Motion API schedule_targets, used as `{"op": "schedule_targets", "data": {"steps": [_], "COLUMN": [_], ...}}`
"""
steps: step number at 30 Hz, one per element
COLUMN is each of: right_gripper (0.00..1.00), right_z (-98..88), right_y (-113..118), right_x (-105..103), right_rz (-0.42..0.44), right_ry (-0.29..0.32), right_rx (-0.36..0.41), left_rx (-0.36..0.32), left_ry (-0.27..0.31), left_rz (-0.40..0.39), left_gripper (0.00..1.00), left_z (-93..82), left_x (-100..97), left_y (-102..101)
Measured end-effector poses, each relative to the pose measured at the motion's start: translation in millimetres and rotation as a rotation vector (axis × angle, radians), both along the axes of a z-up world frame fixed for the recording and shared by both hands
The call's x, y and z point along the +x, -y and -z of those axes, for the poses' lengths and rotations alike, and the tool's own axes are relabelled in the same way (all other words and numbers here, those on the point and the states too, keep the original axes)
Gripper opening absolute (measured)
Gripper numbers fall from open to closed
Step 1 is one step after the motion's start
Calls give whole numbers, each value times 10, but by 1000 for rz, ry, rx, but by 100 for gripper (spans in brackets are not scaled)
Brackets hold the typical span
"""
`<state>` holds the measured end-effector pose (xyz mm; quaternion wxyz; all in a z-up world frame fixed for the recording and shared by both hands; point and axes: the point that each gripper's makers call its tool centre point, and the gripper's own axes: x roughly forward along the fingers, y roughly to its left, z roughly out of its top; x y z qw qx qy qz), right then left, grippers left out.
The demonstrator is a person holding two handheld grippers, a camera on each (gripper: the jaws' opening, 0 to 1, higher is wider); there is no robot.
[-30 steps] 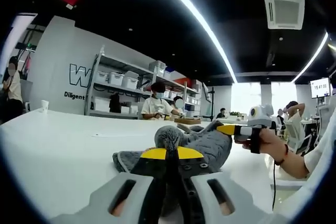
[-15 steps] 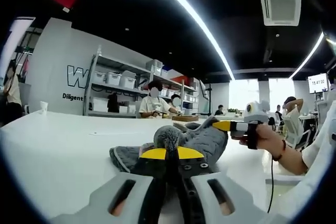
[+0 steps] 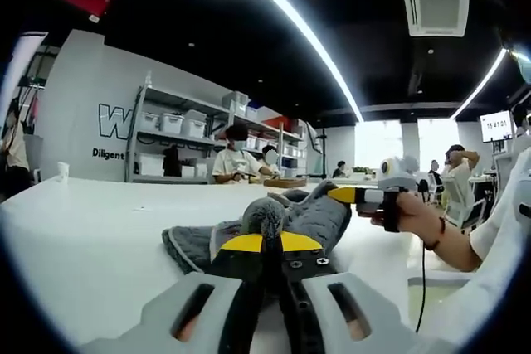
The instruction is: Open the folded towel by lifting each exposed corner and separating the folded layers until the towel lies flat within the target outline without major curled edges
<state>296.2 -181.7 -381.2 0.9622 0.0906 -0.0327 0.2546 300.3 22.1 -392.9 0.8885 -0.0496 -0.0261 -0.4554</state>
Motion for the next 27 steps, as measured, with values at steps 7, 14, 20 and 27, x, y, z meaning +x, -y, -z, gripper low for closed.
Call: {"op": "schedule_targets", "data": {"steps": [7,14,20,27], "right_gripper": [0,0,0,0], "right_z": [34,74,139,188], "right_y": [-3,-38,-27,-49], "right_x": [-67,-173,-225,-280], "right_rz": [-8,-31,-46,-67], "right_ry": [20,25,13,14], "right_rx": [-8,-28,-44,-58], "left_rx": [14,26,42,47], "left_ry": [8,8,16,5], "left_rz": [11,23,28,30], "left_gripper": [2,3,3,4], "left_z": [27,69,102,177], "left_x": [-84,-175,-250,-297], "left_y": [14,-1,12,-3]}}
